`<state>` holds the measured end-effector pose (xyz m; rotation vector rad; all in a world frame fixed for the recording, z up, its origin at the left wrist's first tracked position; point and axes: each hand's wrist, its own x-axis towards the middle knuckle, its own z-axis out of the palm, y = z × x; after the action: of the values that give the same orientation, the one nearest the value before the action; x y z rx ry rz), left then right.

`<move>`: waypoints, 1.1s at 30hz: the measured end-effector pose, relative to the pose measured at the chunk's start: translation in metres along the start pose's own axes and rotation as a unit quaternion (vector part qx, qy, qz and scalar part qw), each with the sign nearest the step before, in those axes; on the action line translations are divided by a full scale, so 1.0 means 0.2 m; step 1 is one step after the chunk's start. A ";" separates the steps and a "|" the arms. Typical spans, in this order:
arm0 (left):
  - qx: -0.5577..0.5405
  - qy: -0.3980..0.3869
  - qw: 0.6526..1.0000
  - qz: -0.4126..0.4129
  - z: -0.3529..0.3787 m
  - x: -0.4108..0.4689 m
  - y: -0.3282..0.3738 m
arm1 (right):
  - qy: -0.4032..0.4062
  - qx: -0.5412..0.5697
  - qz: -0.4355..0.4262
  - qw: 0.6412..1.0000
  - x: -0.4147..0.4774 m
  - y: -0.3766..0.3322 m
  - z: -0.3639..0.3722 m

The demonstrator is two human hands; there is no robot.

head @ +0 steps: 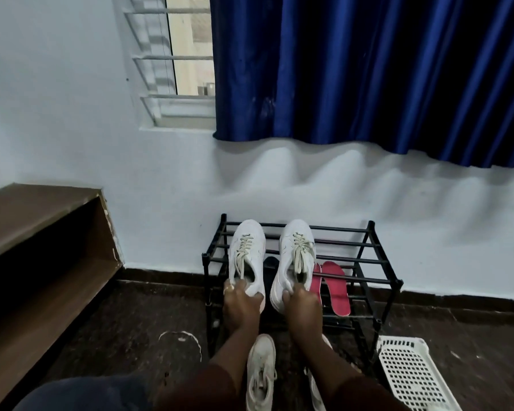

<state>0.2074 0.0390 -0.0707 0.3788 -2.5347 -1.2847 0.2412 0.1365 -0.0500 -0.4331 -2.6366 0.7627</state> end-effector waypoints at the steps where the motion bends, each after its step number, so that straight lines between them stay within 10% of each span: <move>1: 0.007 -0.004 1.000 0.000 0.00 0.06 0.04 | -0.004 -0.005 -0.004 1.000 0.06 -0.01 0.01; 18: 0.104 -0.018 0.994 -0.009 0.30 0.72 0.15 | -0.085 -0.070 -0.015 0.994 0.77 -0.21 0.37; 33: 0.020 0.071 0.993 0.098 0.53 0.03 -0.29 | -0.105 -0.064 0.026 0.992 0.18 0.38 0.47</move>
<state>0.1697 0.0826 -0.1776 0.2151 -2.4135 -1.0968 0.1836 0.1688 -0.1575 -0.4805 -2.8931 0.6920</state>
